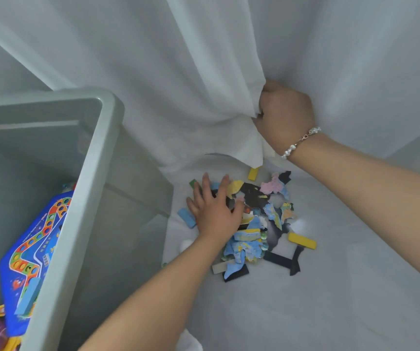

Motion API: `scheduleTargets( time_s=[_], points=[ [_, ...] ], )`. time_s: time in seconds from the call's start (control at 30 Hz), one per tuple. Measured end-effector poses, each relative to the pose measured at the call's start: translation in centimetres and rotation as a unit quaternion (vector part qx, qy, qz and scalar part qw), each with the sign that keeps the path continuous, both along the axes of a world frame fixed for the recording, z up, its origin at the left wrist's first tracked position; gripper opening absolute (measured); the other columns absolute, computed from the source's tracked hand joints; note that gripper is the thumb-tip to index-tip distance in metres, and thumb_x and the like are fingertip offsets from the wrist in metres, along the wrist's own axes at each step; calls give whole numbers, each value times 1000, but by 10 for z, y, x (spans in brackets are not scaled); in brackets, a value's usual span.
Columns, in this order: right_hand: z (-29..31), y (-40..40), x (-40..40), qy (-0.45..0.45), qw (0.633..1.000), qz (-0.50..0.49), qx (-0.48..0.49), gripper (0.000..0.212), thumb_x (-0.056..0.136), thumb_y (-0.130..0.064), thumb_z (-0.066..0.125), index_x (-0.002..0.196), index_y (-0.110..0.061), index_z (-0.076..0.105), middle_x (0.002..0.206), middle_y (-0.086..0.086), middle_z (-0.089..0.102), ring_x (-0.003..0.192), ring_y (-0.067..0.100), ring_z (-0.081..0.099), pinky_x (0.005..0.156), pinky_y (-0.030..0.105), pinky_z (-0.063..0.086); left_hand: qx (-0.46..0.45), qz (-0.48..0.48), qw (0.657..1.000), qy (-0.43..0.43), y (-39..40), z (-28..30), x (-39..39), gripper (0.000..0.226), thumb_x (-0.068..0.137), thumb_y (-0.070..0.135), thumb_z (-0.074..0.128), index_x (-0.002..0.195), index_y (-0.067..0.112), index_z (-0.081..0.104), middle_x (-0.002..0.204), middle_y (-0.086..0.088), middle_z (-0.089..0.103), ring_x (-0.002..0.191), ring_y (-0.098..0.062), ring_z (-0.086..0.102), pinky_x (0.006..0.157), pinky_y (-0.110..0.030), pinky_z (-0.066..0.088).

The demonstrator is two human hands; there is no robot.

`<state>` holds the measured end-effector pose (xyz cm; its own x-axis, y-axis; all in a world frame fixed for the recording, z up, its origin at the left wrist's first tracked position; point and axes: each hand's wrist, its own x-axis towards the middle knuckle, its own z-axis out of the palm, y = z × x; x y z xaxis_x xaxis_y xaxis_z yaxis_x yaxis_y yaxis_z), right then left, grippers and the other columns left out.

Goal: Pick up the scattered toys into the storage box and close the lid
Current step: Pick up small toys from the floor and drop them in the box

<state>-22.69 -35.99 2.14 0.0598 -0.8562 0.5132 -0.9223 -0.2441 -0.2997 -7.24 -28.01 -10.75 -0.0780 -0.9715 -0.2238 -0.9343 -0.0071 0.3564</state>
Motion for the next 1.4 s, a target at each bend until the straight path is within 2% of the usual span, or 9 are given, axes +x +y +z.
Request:
scheduleTargets(
  time_s=[0.2,0.37,0.6,0.77,1.07,1.13,1.23,1.3,1.4],
  points=[
    [-2,0,-19,29,999,4,-13,18,51,4,73,66,-5,66,70,12,65,39,32,55,40,24,38,77,-186,978,-56,-36,5,-34,68,93,57,29,148,38,-7,156,3,-22,143,-27,-19,110,-63,-11],
    [4,4,-20,20,999,16,24,16,60,5,63,74,-2,67,80,16,67,53,38,61,48,29,42,135,-255,954,-84,-38,2,-49,62,97,52,23,150,29,-1,156,7,-21,144,-22,-19,110,-62,-12],
    [16,12,-35,39,995,-6,95,27,81,-6,46,102,-6,64,114,9,61,99,34,57,69,35,41,67,-256,963,46,-2,2,-46,51,95,42,42,143,30,29,158,6,11,146,-19,-2,114,-53,-9],
    [23,17,-40,43,990,-16,131,16,84,-12,48,89,-4,61,105,12,60,94,33,56,66,31,34,141,-336,931,-18,-6,8,-80,65,95,53,33,149,36,3,157,6,-17,144,-22,-19,113,-52,-14],
    [16,28,-54,9,979,-15,203,20,90,-19,50,86,-2,60,97,15,62,100,32,56,67,25,28,128,-439,889,-11,34,12,-66,52,100,41,30,149,34,15,158,7,-8,144,-14,-17,115,-43,-16],
    [14,36,-51,-21,965,-28,260,35,92,-24,50,61,-9,42,80,13,58,93,31,57,62,23,24,81,-400,911,56,39,18,-56,45,99,38,34,143,32,34,159,5,7,146,-14,-6,115,-39,-15],
    [5,50,-41,-72,951,-14,301,37,94,-26,50,59,-21,37,96,18,60,93,30,57,61,23,24,-35,-181,976,118,24,27,-31,40,93,32,39,128,22,56,151,-3,32,142,-23,19,112,-32,3],
    [-13,61,-36,-127,945,4,301,9,91,-23,54,93,-19,62,110,16,57,97,30,58,73,24,36,-17,-55,998,32,6,26,-10,43,95,37,41,136,27,46,156,-5,19,144,-26,9,114,-39,1],
    [-45,86,-32,-138,934,-21,329,53,89,-27,56,138,-18,40,130,14,46,113,29,51,96,31,40,100,-35,993,-52,-12,16,16,57,93,55,35,146,42,18,158,-4,-13,144,-30,-16,113,-54,-10]
  ],
)
